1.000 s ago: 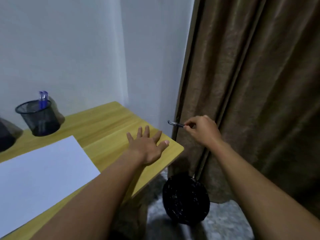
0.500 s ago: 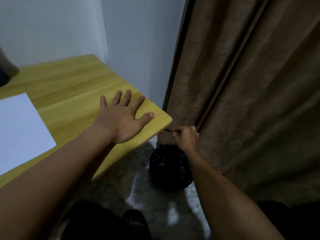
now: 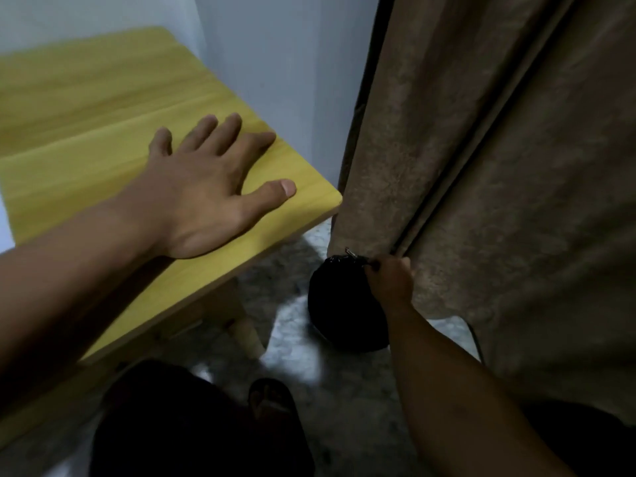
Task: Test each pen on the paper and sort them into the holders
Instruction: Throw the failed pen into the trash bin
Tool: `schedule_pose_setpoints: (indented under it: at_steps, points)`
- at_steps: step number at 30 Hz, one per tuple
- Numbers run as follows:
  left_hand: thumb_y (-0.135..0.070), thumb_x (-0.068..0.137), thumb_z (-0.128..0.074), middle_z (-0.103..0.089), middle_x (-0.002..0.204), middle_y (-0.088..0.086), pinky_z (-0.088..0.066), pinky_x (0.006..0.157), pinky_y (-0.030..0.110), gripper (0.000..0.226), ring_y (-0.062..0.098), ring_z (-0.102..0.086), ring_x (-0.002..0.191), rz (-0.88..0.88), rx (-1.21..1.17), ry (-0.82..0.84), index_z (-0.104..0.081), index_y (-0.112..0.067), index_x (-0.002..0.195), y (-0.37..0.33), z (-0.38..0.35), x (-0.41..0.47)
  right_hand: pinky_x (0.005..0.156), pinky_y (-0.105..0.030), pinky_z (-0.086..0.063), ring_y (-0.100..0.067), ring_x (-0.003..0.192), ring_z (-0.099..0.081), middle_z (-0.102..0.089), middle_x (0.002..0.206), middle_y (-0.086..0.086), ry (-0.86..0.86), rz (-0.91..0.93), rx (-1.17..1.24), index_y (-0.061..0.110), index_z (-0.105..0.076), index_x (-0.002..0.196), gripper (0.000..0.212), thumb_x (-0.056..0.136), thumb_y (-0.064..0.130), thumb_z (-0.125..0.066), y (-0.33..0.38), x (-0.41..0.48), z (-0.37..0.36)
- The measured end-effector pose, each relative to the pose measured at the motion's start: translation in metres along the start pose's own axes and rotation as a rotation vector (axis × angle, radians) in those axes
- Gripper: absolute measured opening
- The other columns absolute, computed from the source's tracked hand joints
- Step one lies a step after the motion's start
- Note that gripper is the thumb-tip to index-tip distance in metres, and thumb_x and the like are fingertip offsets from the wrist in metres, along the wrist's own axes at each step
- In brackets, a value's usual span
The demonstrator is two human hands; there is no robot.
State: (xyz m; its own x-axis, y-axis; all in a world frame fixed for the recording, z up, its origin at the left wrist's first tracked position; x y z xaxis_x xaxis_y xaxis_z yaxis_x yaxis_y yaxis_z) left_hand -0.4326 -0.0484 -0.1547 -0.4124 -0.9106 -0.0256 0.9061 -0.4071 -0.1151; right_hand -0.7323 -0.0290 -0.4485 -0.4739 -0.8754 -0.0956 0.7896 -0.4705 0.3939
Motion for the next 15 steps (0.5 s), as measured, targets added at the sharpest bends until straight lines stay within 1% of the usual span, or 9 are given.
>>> schedule_pose_setpoints:
  at_steps: [2,4,7,10,15]
  points:
    - [-0.089,0.078,-0.006,-0.002,0.167,-0.003,-0.005,0.119,0.061,0.083,0.020,0.001,0.154,-0.008,0.004,-0.008,-0.008,-0.049,0.151,0.000,0.000,0.000,0.094,-0.047,-0.051,-0.040,0.117,-0.052,-0.075,0.104,-0.013,0.014,0.014,0.016,0.022,-0.080,0.110,0.024,0.098,0.028,-0.061,-0.006,0.001,-0.012]
    - [-0.089,0.079,-0.006,-0.002,0.167,-0.004,-0.005,0.119,0.060,0.082,0.019,0.001,0.154,-0.011,0.008,-0.010,-0.006,-0.050,0.151,0.001,0.000,0.000,0.092,-0.045,-0.052,-0.040,0.113,-0.056,-0.075,0.105,-0.013,0.013,0.034,-0.008,0.020,-0.081,0.109,0.023,0.098,0.027,-0.062,-0.009,0.003,-0.023]
    - [-0.089,0.080,-0.007,-0.003,0.167,-0.005,-0.005,0.119,0.059,0.081,0.017,0.000,0.154,-0.010,0.009,-0.022,-0.006,-0.051,0.151,0.003,0.000,0.001,0.098,-0.051,-0.050,-0.042,0.115,-0.058,-0.074,0.108,-0.015,0.034,0.009,-0.014,0.019,-0.081,0.107,0.022,0.097,0.027,-0.063,-0.017,0.008,-0.039]
    - [-0.089,0.080,-0.007,-0.002,0.167,-0.006,-0.004,0.120,0.058,0.081,0.016,0.001,0.154,-0.008,0.006,-0.025,-0.006,-0.051,0.151,0.003,0.000,0.002,0.101,-0.053,-0.048,-0.043,0.117,-0.057,-0.074,0.112,-0.016,0.041,-0.004,-0.009,0.019,-0.079,0.113,0.025,0.097,0.032,-0.065,-0.020,0.015,-0.049]
    - [-0.089,0.080,-0.007,-0.002,0.167,-0.006,-0.005,0.120,0.058,0.081,0.016,0.001,0.154,-0.009,0.006,-0.027,-0.006,-0.051,0.151,0.003,0.002,0.002,0.095,-0.047,-0.054,-0.039,0.107,-0.067,-0.076,0.111,-0.016,0.035,0.052,-0.029,0.014,-0.077,0.118,0.032,0.094,0.034,-0.069,-0.011,0.017,-0.043]
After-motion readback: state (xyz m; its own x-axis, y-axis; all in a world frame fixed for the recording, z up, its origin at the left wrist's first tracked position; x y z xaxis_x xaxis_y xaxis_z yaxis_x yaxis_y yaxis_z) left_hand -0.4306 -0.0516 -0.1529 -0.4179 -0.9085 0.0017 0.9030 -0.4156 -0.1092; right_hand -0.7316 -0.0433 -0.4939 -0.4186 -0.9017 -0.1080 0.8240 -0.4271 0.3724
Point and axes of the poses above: each hand's wrist, its own x-axis towards the middle knuckle, its own z-axis out of the back of the hand, y = z × x, the point moved 10 cm from there along x, towards the middle knuckle
